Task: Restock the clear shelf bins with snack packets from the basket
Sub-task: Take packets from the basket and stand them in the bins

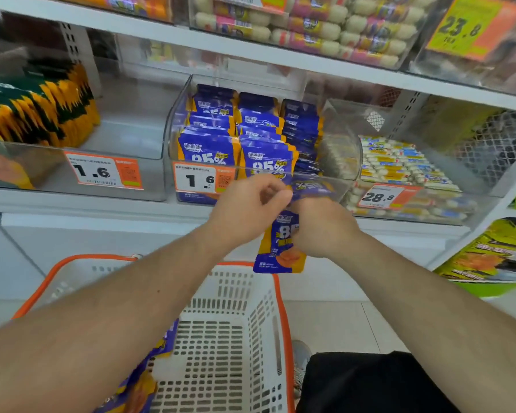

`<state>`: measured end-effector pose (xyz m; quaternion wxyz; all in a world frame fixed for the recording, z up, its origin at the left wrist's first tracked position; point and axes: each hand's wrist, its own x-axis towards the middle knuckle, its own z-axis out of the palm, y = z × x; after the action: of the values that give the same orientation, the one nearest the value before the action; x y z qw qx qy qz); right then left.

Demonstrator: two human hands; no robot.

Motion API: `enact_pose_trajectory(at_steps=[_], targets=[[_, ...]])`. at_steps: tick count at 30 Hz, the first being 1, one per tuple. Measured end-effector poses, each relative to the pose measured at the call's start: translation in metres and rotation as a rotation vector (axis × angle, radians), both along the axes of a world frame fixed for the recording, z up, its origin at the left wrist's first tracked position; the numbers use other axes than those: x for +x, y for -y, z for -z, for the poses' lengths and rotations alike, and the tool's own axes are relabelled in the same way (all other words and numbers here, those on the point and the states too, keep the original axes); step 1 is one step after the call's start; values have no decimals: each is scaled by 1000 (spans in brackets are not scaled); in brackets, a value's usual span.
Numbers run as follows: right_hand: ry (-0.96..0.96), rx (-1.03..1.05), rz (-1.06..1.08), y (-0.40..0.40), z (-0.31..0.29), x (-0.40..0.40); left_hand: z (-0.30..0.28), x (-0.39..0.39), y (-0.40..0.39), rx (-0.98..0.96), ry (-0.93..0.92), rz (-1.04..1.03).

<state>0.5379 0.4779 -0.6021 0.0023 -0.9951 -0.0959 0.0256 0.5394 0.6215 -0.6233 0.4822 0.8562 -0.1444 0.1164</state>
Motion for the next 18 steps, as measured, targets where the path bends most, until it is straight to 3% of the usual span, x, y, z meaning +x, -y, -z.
enact_pose_trajectory(at_steps=[3, 9, 14, 18], targets=[[-84, 0, 35, 8, -4, 6, -43, 28, 6, 126, 105, 26], [-41, 36, 45, 16, -12, 18, -95, 98, 42, 676, 94, 317], [7, 128, 94, 21, -20, 30, -95, 129, 78, 1161, -22, 489], [31, 175, 99, 28, -16, 37, -83, 148, 89, 1282, -81, 594]])
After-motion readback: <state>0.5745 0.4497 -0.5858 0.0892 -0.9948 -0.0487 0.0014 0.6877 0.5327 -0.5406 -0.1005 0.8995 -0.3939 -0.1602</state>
